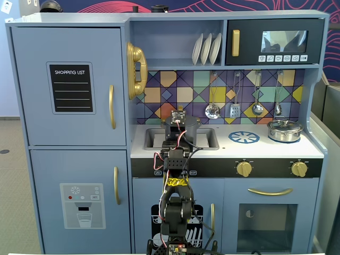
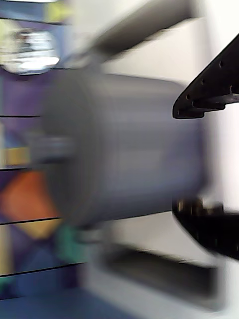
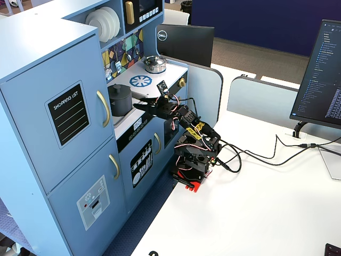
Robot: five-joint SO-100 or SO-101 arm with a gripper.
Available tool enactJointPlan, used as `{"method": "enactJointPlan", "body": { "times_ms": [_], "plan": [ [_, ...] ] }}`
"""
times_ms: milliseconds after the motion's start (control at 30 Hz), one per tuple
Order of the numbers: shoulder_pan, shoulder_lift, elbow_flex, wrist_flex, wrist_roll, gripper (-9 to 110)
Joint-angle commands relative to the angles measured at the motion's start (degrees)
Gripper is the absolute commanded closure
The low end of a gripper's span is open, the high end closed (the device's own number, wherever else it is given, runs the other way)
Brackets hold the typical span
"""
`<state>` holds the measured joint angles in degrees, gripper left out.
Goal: Take off the lid from the gray recipient and place it on the counter
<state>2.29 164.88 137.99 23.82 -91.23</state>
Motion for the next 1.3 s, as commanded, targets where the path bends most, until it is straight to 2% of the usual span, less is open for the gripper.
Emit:
{"method": "enactJointPlan", "body": {
  "times_ms": [0,833,1267],
  "plan": [
    [1.32,-4.04,-3.87,-10.63,-0.62,81],
    [1.85,-29.79,-18.81,-21.88,-0.79,83],
    [1.23,-41.04,-26.02,-22.32,1.14,86]
  ]
}}
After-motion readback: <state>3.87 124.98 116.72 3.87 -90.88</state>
